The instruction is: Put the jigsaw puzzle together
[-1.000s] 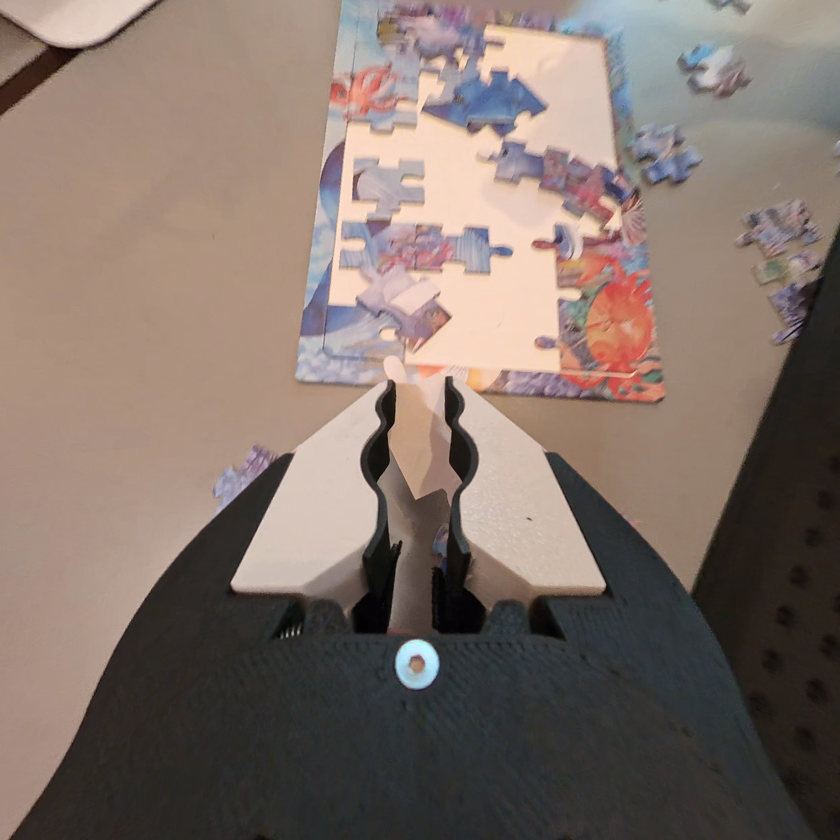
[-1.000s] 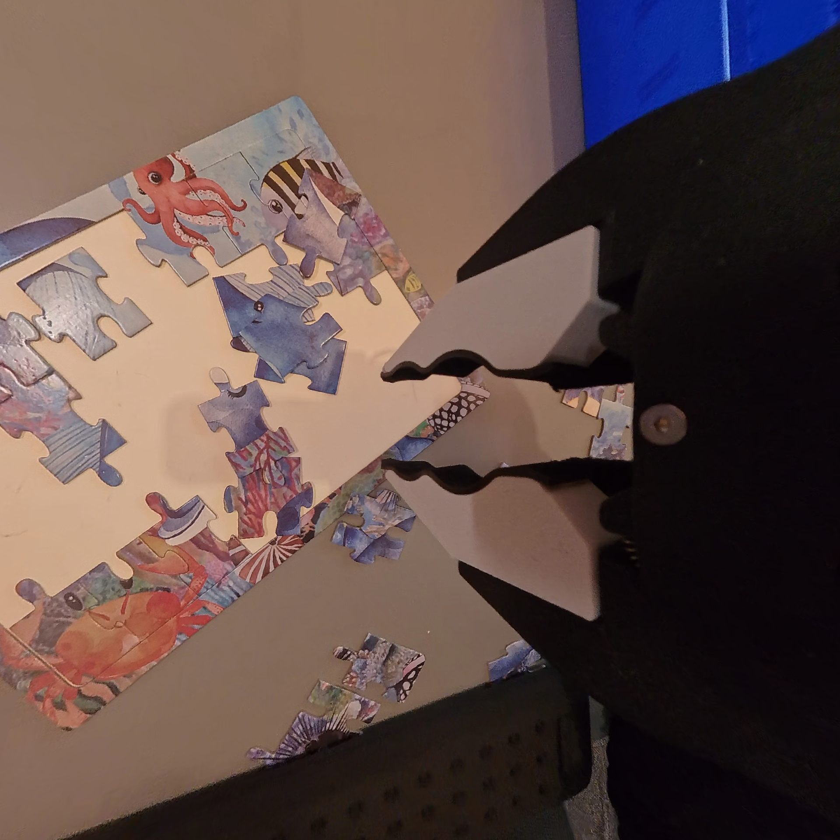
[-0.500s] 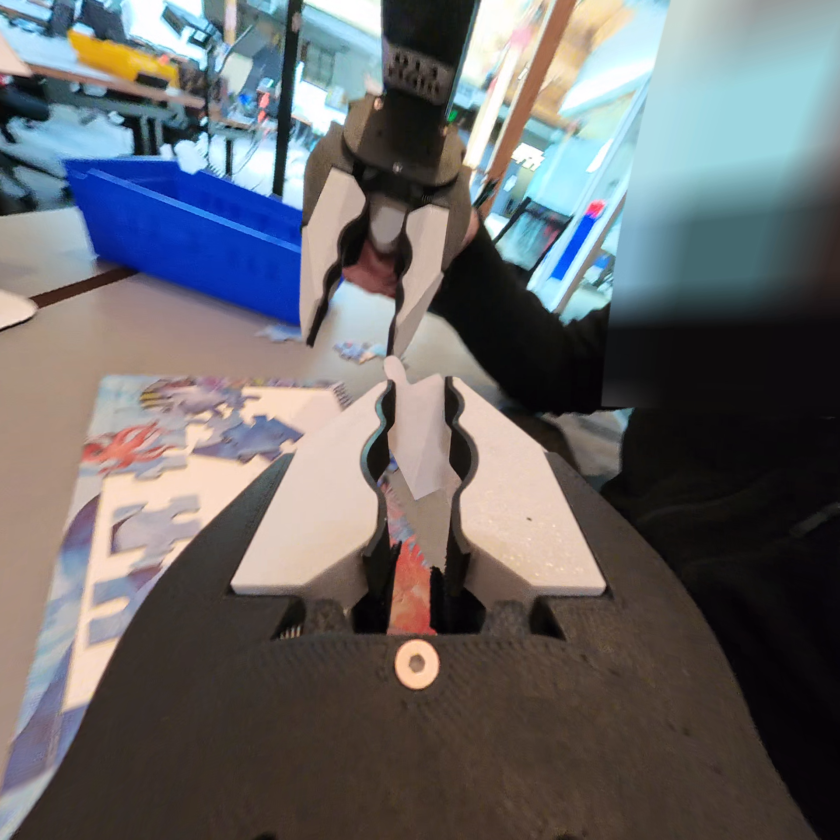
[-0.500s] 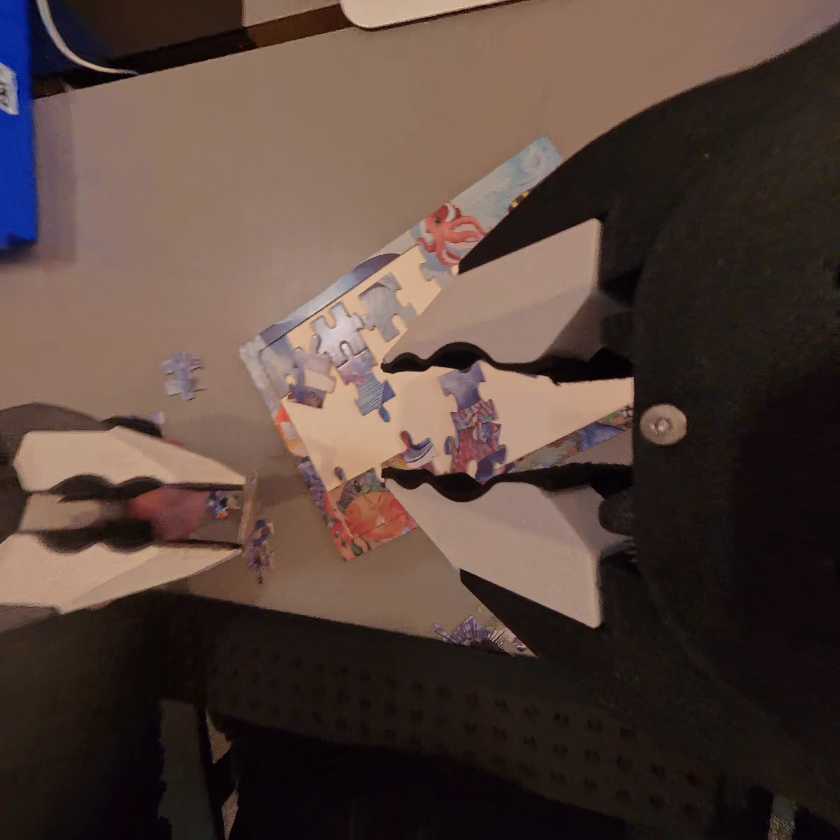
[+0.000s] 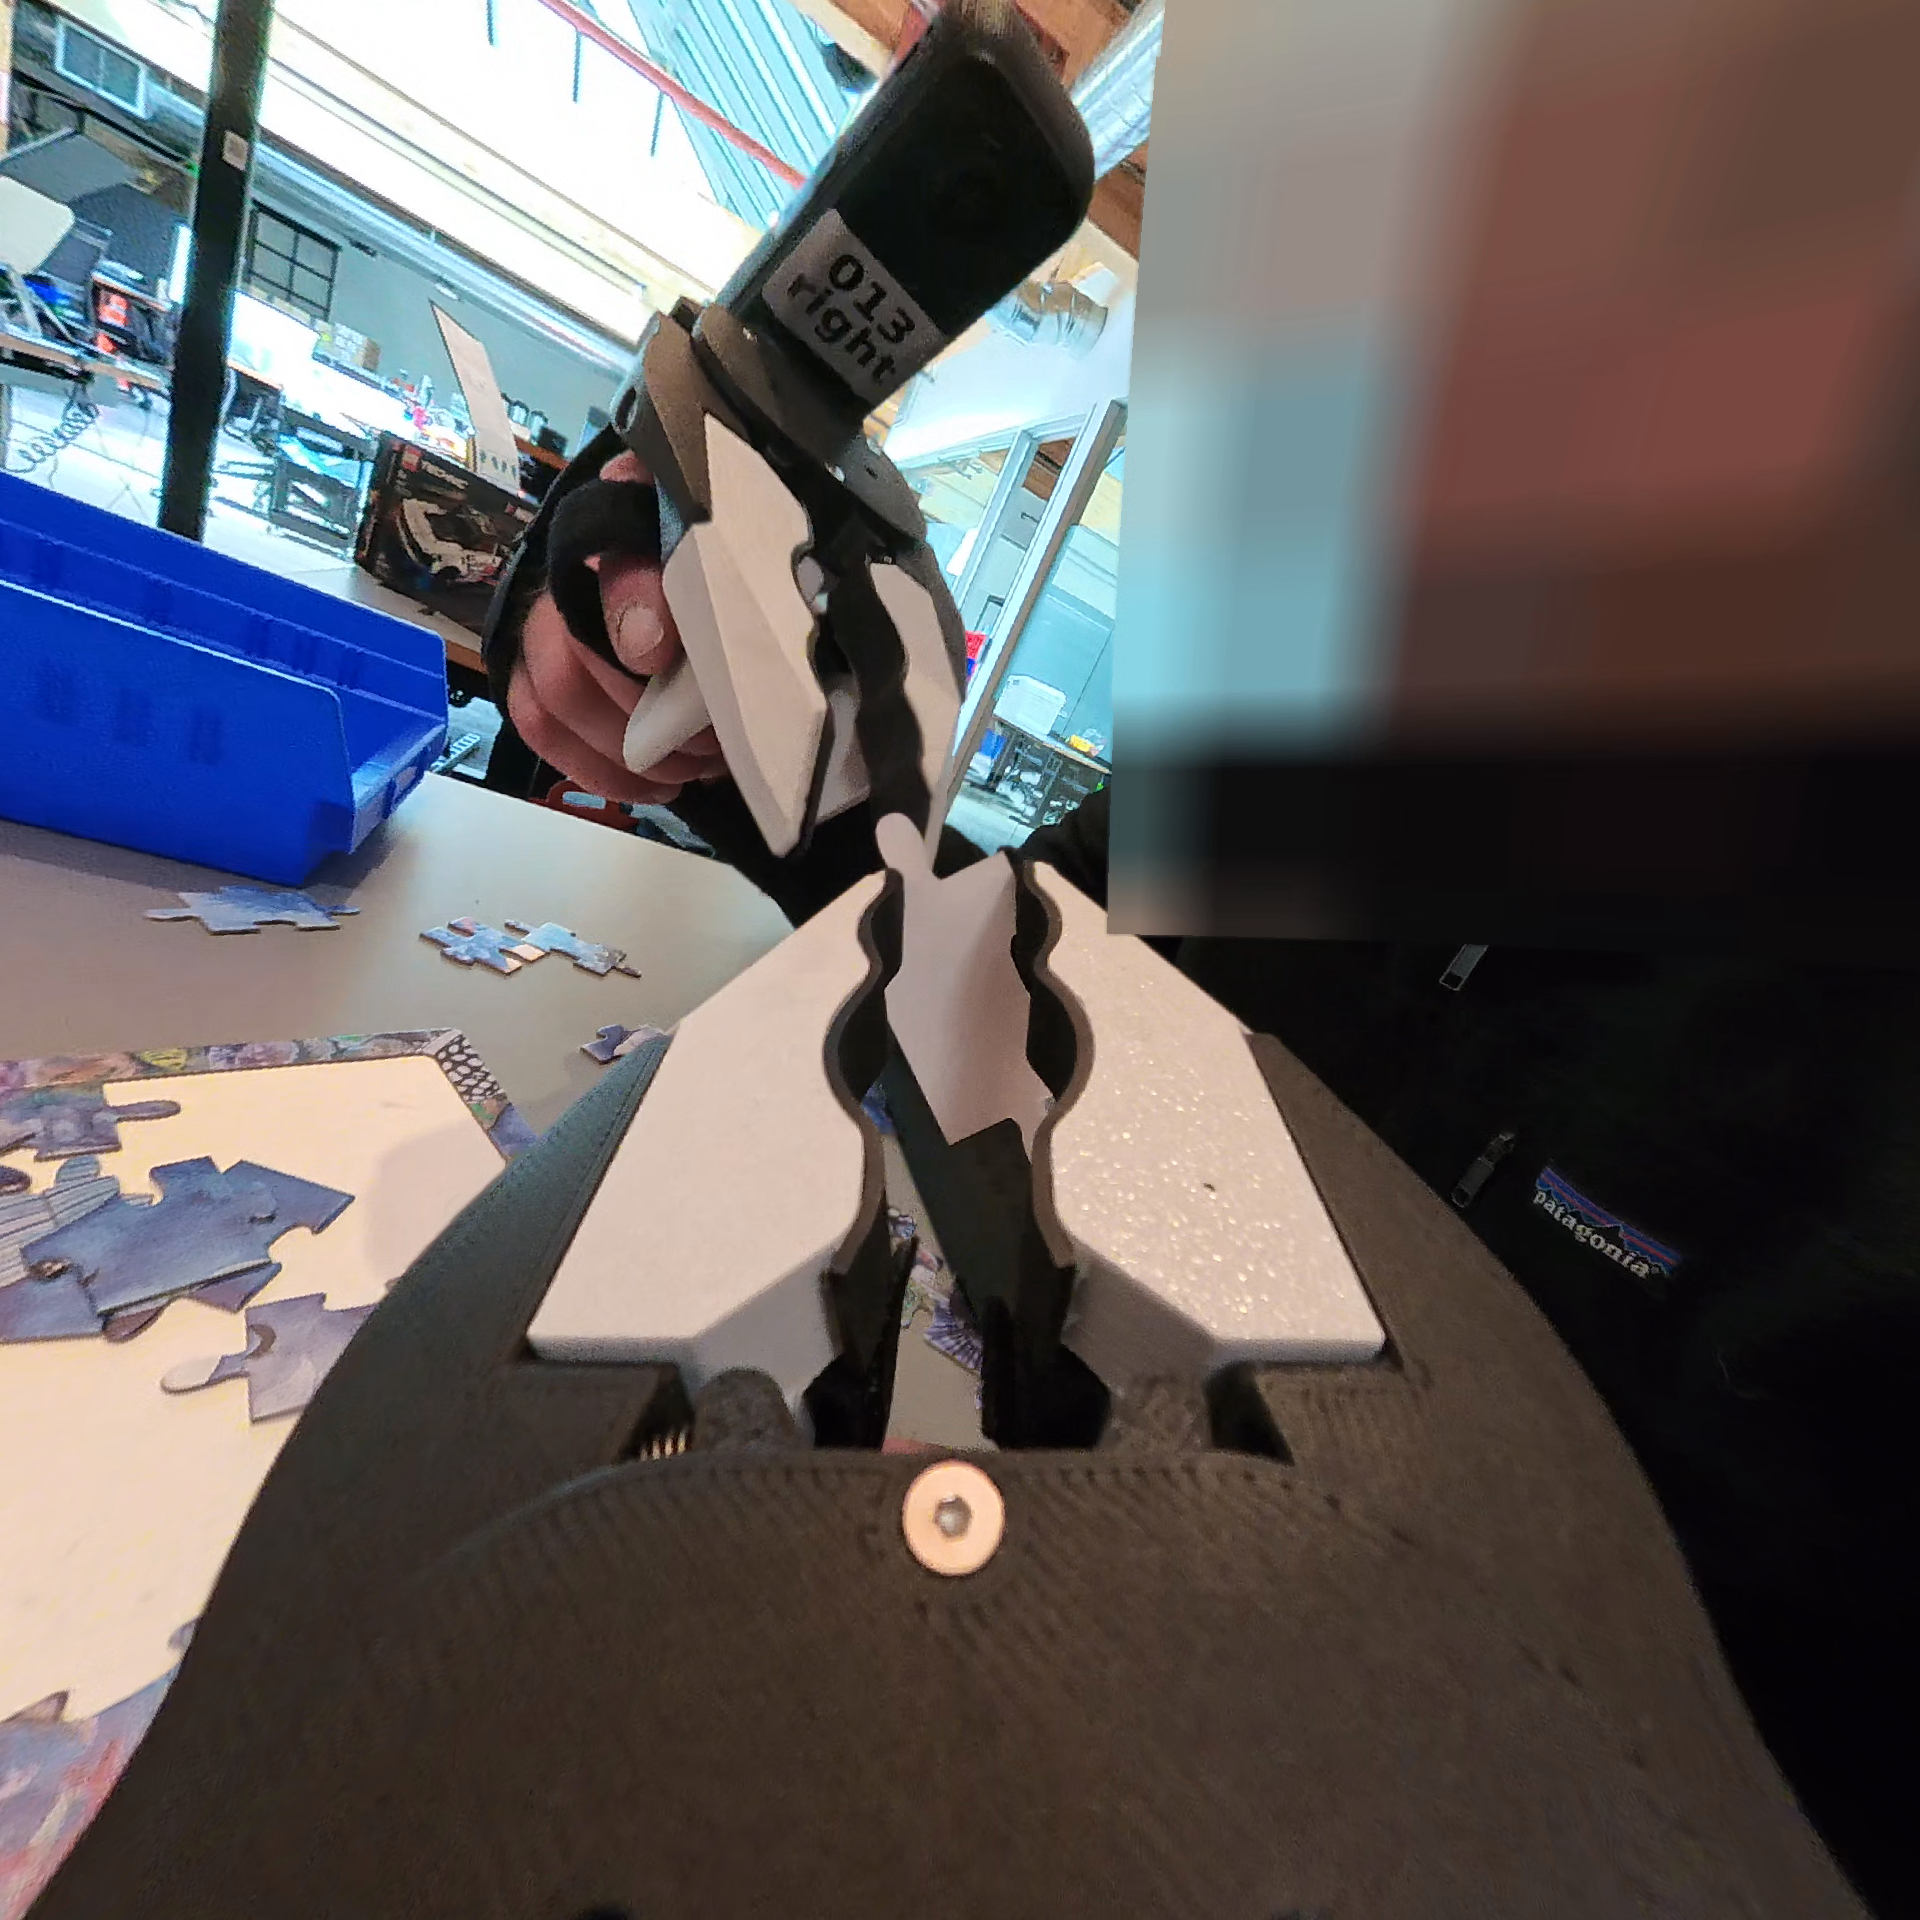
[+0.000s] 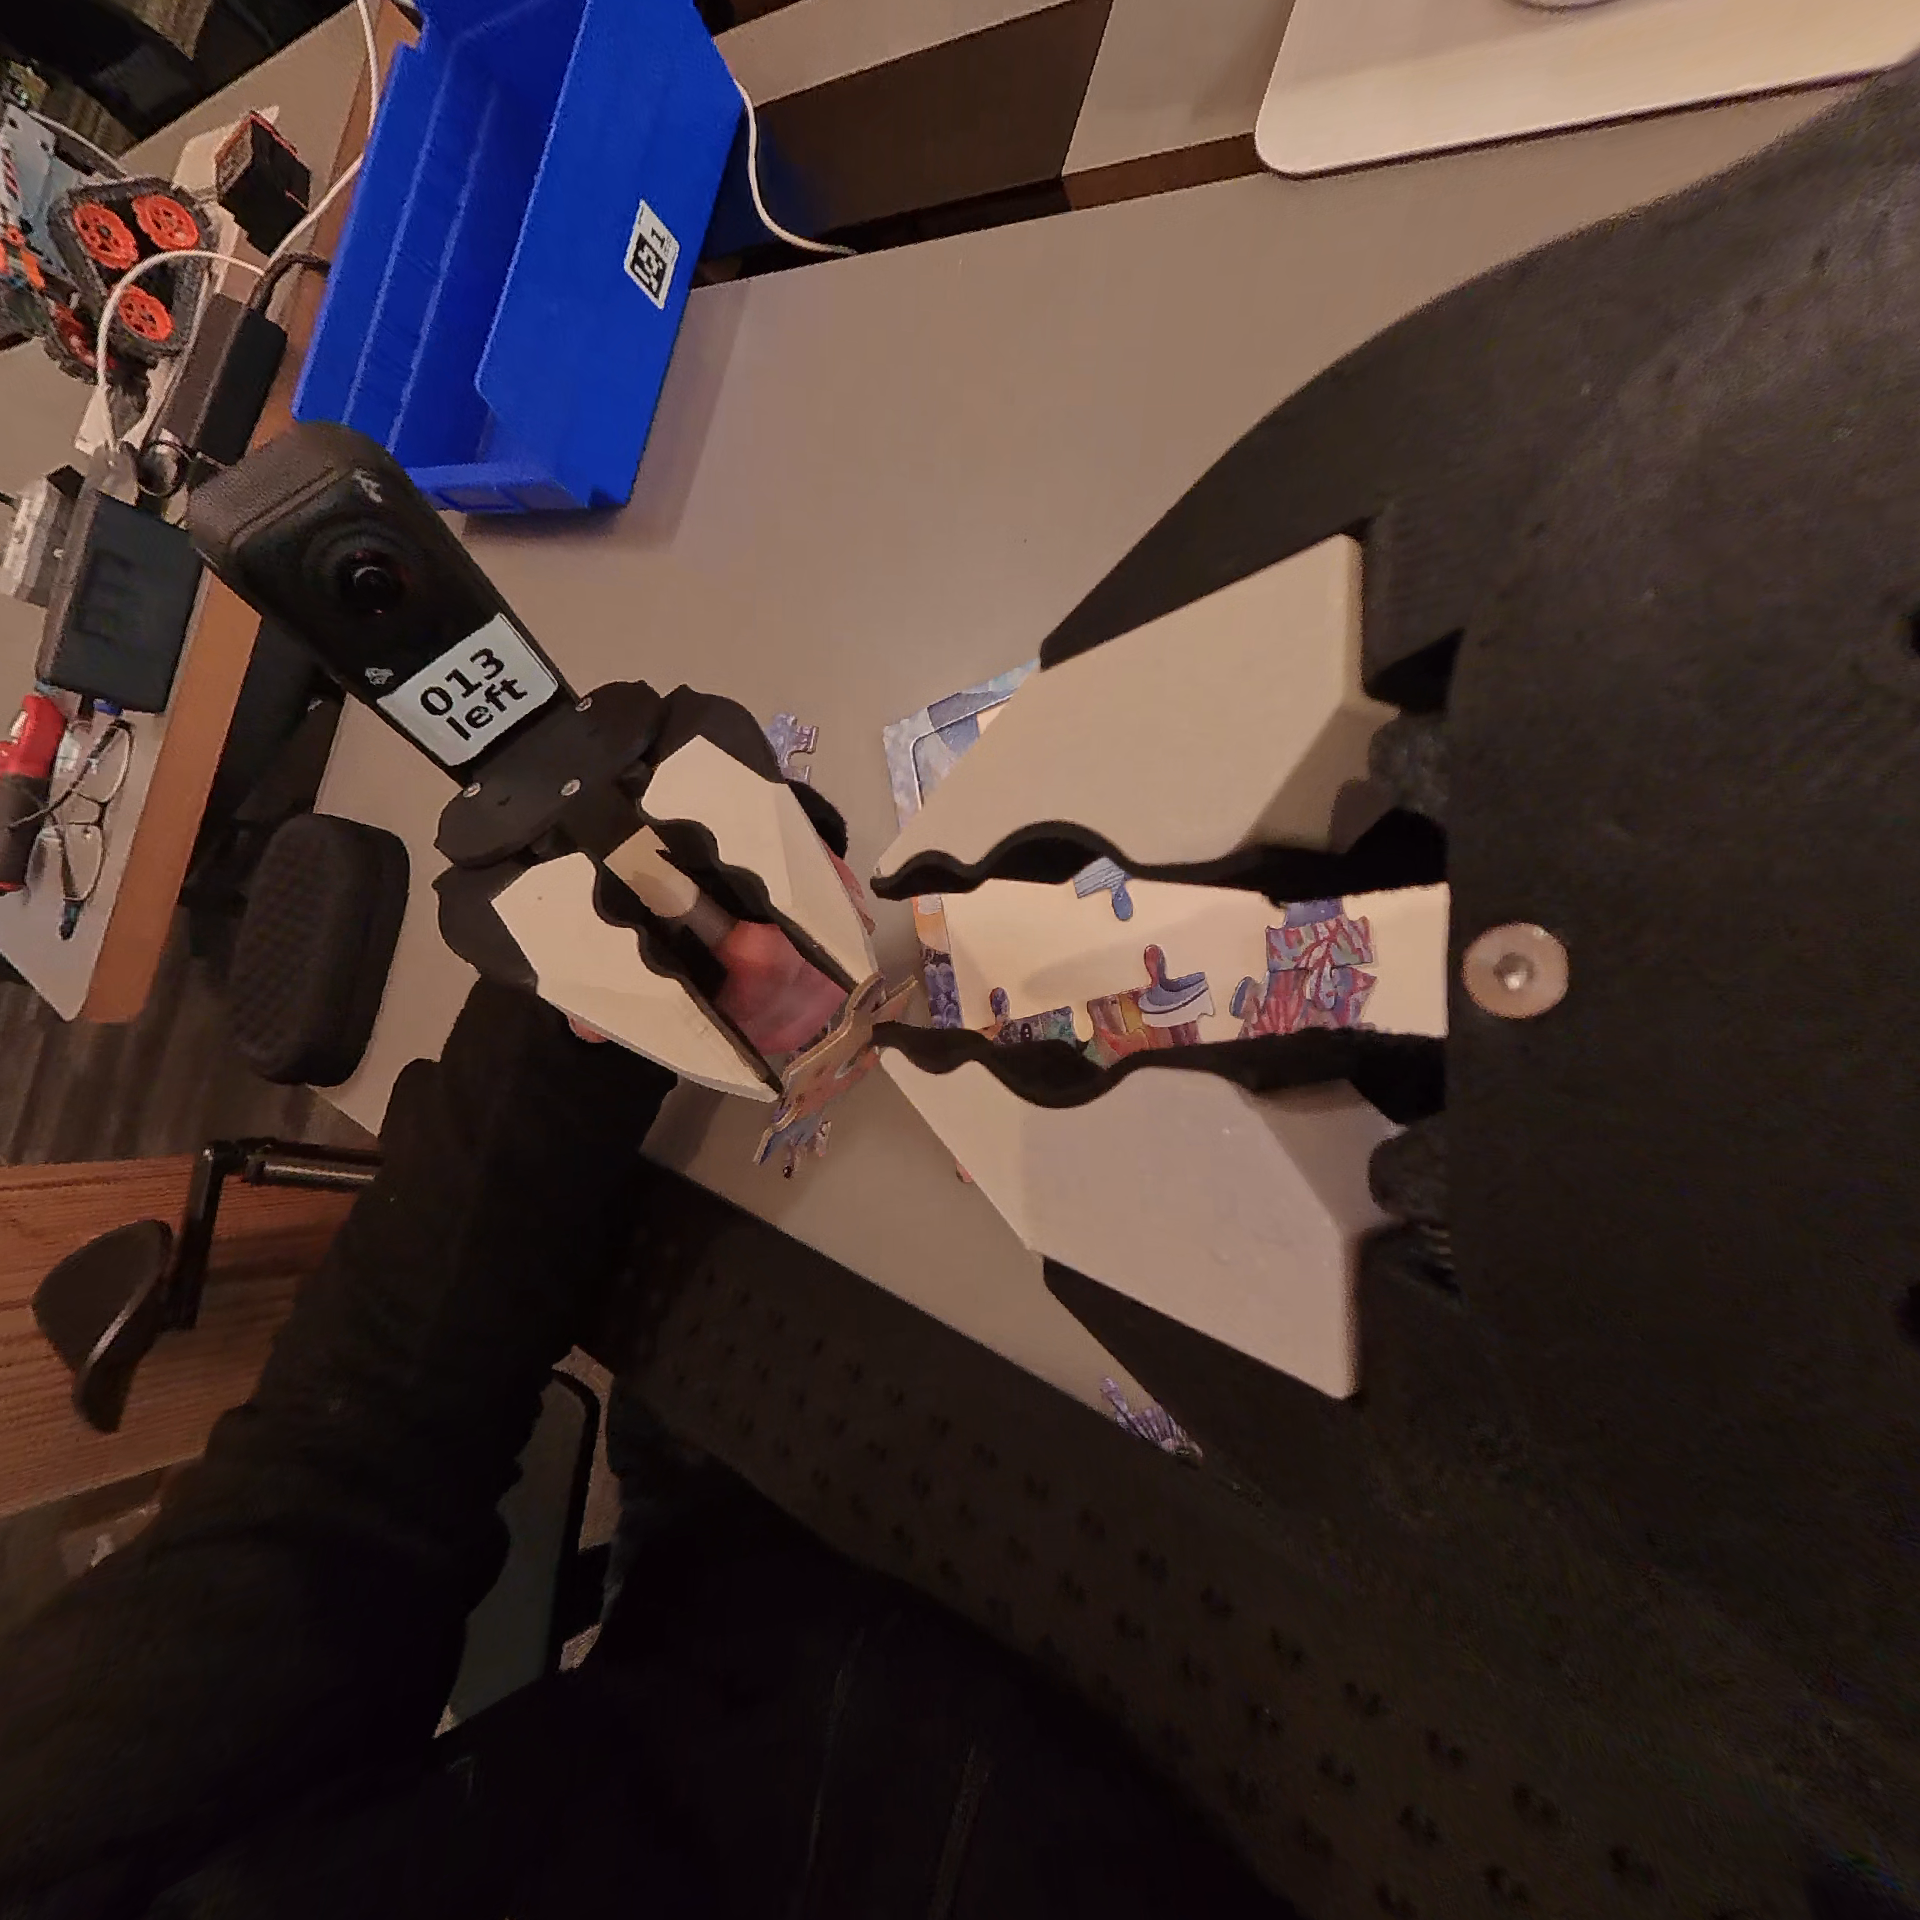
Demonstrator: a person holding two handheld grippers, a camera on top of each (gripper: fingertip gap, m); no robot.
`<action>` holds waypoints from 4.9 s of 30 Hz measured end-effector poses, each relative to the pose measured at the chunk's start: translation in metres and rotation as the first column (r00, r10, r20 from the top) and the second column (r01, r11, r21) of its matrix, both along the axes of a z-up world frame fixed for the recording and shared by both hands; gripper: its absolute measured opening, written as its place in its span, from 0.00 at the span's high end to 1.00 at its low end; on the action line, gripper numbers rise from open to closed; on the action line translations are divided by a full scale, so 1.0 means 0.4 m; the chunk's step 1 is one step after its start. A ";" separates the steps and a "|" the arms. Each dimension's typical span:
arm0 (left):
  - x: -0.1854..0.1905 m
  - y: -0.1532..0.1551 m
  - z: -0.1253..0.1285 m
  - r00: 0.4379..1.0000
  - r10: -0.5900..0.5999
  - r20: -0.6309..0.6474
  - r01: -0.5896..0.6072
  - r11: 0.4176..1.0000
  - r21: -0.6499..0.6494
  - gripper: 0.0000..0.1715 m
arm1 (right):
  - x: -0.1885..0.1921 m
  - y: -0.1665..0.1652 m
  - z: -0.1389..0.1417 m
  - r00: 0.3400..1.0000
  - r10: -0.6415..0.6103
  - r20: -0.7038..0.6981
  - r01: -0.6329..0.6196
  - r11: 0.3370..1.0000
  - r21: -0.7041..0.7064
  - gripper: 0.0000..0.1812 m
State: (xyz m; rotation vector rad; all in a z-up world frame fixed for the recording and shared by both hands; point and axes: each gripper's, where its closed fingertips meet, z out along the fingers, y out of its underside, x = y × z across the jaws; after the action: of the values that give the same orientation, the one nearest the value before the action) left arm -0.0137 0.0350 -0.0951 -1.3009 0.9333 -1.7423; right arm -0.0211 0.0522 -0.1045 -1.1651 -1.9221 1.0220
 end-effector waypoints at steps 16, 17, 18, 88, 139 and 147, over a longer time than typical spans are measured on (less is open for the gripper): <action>-0.001 0.032 0.006 0.999 0.012 0.038 -0.010 1.000 -0.027 0.89 | 0.008 0.017 -0.005 1.000 -0.006 0.001 0.006 1.000 -0.006 1.00; -0.002 0.034 0.007 0.999 0.014 0.039 -0.013 1.000 -0.028 0.89 | 0.008 0.020 -0.005 1.000 -0.012 0.001 0.012 1.000 -0.002 1.00; -0.002 0.036 0.007 0.999 0.016 0.041 -0.015 0.999 -0.029 0.89 | 0.008 0.022 -0.005 1.000 -0.015 0.000 0.015 1.000 -0.001 1.00; -0.001 0.148 -0.077 0.840 0.460 -0.287 -0.374 0.875 0.308 0.99 | 0.020 0.111 -0.004 0.982 -0.168 0.084 0.186 0.930 -0.318 1.00; -0.001 0.159 -0.058 0.841 0.483 -0.243 -0.417 0.866 0.276 1.00 | 0.013 0.103 -0.079 0.971 -0.125 0.202 0.190 0.918 -0.348 1.00; 0.000 0.161 -0.061 0.831 0.494 -0.256 -0.418 0.858 0.298 1.00 | 0.014 0.111 -0.076 0.971 -0.137 0.196 0.201 0.913 -0.355 0.99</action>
State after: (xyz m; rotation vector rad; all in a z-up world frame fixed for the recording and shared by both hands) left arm -0.0137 0.0992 -0.1196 -1.5311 0.8753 -1.0325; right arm -0.0154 0.0964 -0.1348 -1.6496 -1.7552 1.2633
